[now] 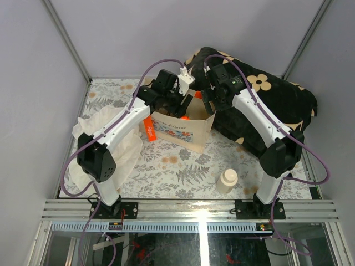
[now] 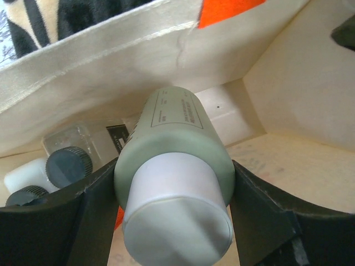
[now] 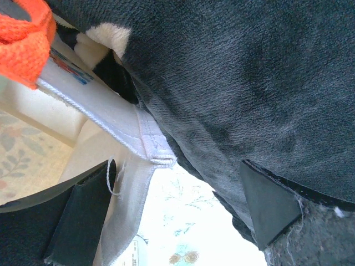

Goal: Place the personal care products into the canvas bag

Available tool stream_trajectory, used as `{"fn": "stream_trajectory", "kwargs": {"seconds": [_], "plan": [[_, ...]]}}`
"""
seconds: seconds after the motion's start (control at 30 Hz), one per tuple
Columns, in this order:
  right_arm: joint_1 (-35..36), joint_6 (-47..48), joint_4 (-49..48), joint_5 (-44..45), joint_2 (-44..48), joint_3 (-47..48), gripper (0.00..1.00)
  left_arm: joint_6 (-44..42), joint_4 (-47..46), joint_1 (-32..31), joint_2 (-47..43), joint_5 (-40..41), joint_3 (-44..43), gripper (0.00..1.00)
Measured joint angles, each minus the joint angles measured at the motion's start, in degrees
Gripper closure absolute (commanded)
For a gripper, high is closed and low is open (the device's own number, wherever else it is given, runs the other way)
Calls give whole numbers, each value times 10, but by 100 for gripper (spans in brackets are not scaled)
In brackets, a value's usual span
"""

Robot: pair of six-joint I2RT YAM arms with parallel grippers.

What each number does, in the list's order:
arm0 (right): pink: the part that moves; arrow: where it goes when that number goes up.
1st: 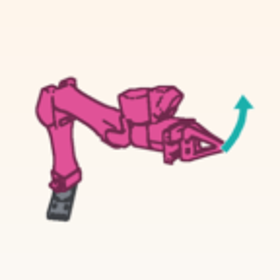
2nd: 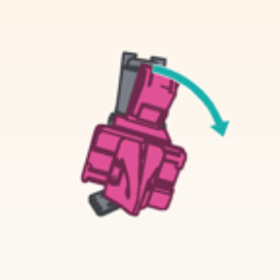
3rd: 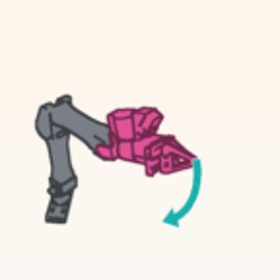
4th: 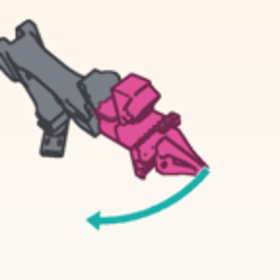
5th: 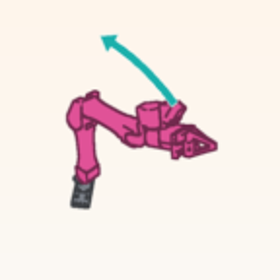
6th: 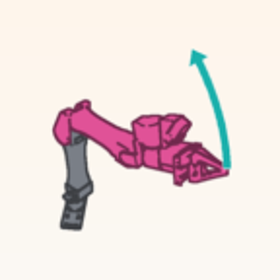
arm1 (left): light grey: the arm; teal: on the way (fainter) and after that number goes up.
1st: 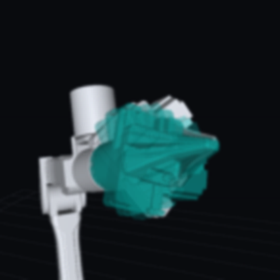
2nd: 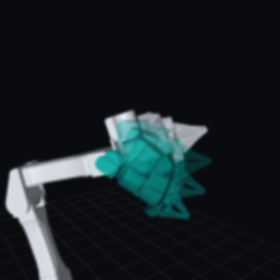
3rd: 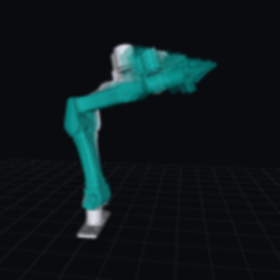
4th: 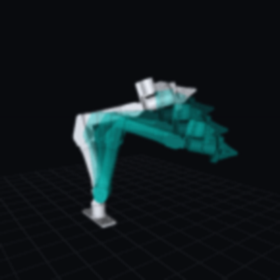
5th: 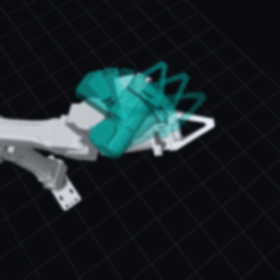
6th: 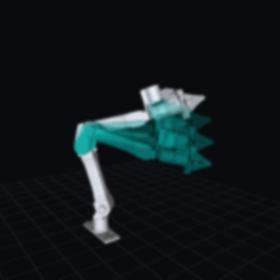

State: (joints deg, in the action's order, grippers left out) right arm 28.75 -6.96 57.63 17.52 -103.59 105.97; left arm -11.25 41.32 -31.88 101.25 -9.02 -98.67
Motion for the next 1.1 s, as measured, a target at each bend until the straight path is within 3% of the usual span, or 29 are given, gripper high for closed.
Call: {"fn": "stream_trajectory", "kwargs": {"seconds": [0.53, 0.57, 0.67, 0.7, 0.77, 0.83, 0.9, 1.1], "plan": [[0, -22, 6, 11, 0, 2, 1, -7, -1, 0, 79, 55, 0, 100], [0, -22, 6, 11, 0, 2, 0, -6, -1, 0, 85, 54, 0, 97], [0, -23, 7, 11, 0, 2, 1, -6, -1, 0, 92, 54, 0, 70], [0, -24, 7, 11, 0, 2, 1, -5, -1, 1, 92, 54, 0, 58], [0, -24, 7, 11, 0, 2, 1, -4, -2, 1, 91, 54, 0, 23], [0, -24, 7, 11, 0, 2, 1, -2, -3, 1, 91, 54, 0, 4], [0, -24, 6, 11, 0, 2, 1, 0, -10, 1, 89, 55, 0, 0], [0, -22, 3, 8, 2, 2, 1, 12, -25, 8, 78, 50, -9, 0]]}}
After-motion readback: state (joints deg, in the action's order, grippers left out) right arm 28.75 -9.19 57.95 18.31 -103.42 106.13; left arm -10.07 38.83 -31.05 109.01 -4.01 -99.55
